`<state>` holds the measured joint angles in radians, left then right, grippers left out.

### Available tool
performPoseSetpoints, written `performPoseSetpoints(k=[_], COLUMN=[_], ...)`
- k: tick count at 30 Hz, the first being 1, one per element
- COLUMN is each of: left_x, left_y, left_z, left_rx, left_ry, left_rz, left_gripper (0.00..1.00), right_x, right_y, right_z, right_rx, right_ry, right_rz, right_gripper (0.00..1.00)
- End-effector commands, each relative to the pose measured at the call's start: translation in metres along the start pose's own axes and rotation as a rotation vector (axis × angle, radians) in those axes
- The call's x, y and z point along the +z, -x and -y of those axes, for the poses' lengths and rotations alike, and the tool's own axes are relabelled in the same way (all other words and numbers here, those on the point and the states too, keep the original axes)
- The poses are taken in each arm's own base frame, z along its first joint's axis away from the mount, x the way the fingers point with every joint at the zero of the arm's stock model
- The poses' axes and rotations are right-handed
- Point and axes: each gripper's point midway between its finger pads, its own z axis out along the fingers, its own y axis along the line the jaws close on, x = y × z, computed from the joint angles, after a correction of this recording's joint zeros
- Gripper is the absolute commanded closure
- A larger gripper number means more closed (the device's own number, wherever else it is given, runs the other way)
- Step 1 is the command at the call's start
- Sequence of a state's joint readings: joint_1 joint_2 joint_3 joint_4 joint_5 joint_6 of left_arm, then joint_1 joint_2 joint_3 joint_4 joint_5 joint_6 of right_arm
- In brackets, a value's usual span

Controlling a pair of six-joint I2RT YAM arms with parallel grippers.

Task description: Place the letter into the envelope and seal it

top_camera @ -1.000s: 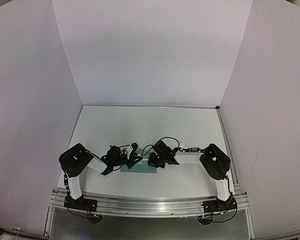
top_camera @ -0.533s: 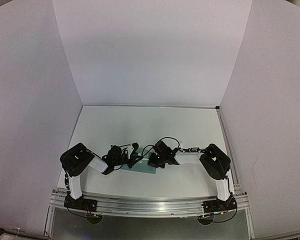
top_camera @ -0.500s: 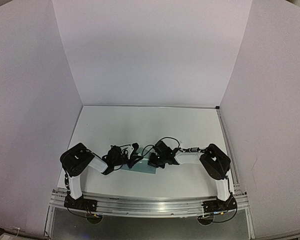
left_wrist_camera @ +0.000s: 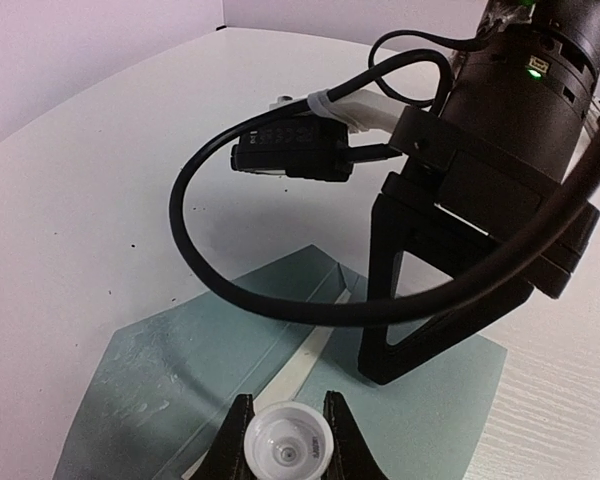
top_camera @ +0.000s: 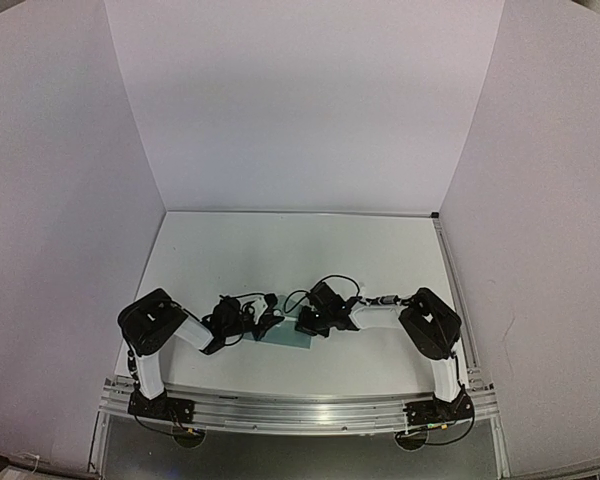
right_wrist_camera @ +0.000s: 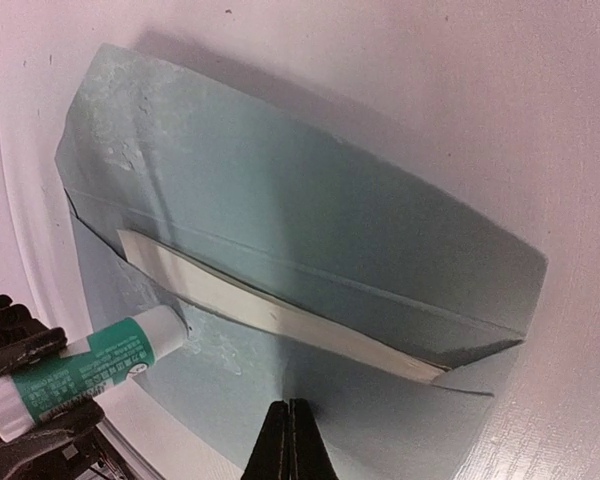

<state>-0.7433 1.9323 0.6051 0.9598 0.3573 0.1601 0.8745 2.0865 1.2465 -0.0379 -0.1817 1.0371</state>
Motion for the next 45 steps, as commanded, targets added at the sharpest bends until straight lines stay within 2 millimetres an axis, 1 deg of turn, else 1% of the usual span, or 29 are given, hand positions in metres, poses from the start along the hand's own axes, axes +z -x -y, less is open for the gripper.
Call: performPoseSetpoints(k=[1, 5, 8, 11, 12, 14, 15, 16, 19, 21, 24, 26, 29, 33, 36, 38, 41, 45], left_x=[-0.016, -0.019, -0.022, -0.023, -0.023, -0.024, -0.023, -0.022, -0.016, -0.012, -0.008, -0.006, -0.001, 0.006, 0.014, 0.016, 0.017, 0.015], left_y=[-0.039, -0.046, -0.051, -0.051, -0.050, -0.044, -0.039, -0.029, 0.008, 0.028, 0.045, 0.041, 0.034, 0.032, 0.027, 0.027, 0.024, 0.017], left_z=[-0.005, -0.008, -0.014, -0.020, -0.025, -0.031, -0.028, -0.024, -0.010, 0.000, 0.015, 0.022, 0.024, 0.020, 0.005, -0.004, -0.002, 0.003], left_rx=[-0.038, -0.046, -0.038, -0.040, -0.044, -0.043, -0.032, -0.020, -0.023, -0.030, -0.009, -0.004, 0.014, 0.022, 0.032, 0.058, 0.059, 0.012], left_ry=[0.061, 0.085, 0.114, 0.130, 0.146, 0.159, 0.141, 0.112, 0.012, -0.055, -0.106, -0.124, -0.116, -0.103, -0.029, 0.014, 0.003, -0.020], left_rz=[-0.139, -0.171, -0.192, -0.195, -0.194, -0.179, -0.161, -0.126, -0.023, 0.036, 0.101, 0.094, 0.077, 0.066, 0.041, 0.043, 0.032, 0.016], left_gripper=[1.00, 1.00, 1.00, 1.00, 1.00, 1.00, 1.00, 1.00, 1.00, 1.00, 1.00, 1.00, 1.00, 1.00, 1.00, 1.00, 1.00, 1.00], right_x=[0.001, 0.002, 0.002, 0.003, 0.003, 0.003, 0.003, 0.004, 0.006, 0.007, 0.007, 0.006, 0.005, 0.006, 0.005, 0.004, 0.004, 0.004], right_y=[-0.015, -0.016, -0.017, -0.018, -0.018, -0.016, -0.016, -0.016, -0.014, -0.013, -0.012, -0.011, -0.011, -0.012, -0.012, -0.012, -0.012, -0.011], right_z=[0.031, 0.035, 0.035, 0.034, 0.033, 0.031, 0.031, 0.030, 0.024, 0.021, 0.017, 0.016, 0.017, 0.017, 0.016, 0.016, 0.015, 0.014], right_rx=[0.014, 0.013, 0.011, 0.010, 0.009, 0.005, 0.003, 0.001, -0.004, -0.006, -0.011, -0.013, -0.012, -0.015, -0.021, -0.023, -0.027, -0.029], right_ry=[-0.095, -0.102, -0.101, -0.098, -0.096, -0.094, -0.093, -0.091, -0.078, -0.070, -0.062, -0.060, -0.062, -0.062, -0.057, -0.057, -0.054, -0.054], right_rz=[-0.045, -0.048, -0.052, -0.059, -0.058, -0.053, -0.053, -0.055, -0.062, -0.063, -0.060, -0.057, -0.057, -0.060, -0.062, -0.059, -0.058, -0.056], right_gripper=[1.00, 1.00, 1.00, 1.00, 1.00, 1.00, 1.00, 1.00, 1.00, 1.00, 1.00, 1.00, 1.00, 1.00, 1.00, 1.00, 1.00, 1.00])
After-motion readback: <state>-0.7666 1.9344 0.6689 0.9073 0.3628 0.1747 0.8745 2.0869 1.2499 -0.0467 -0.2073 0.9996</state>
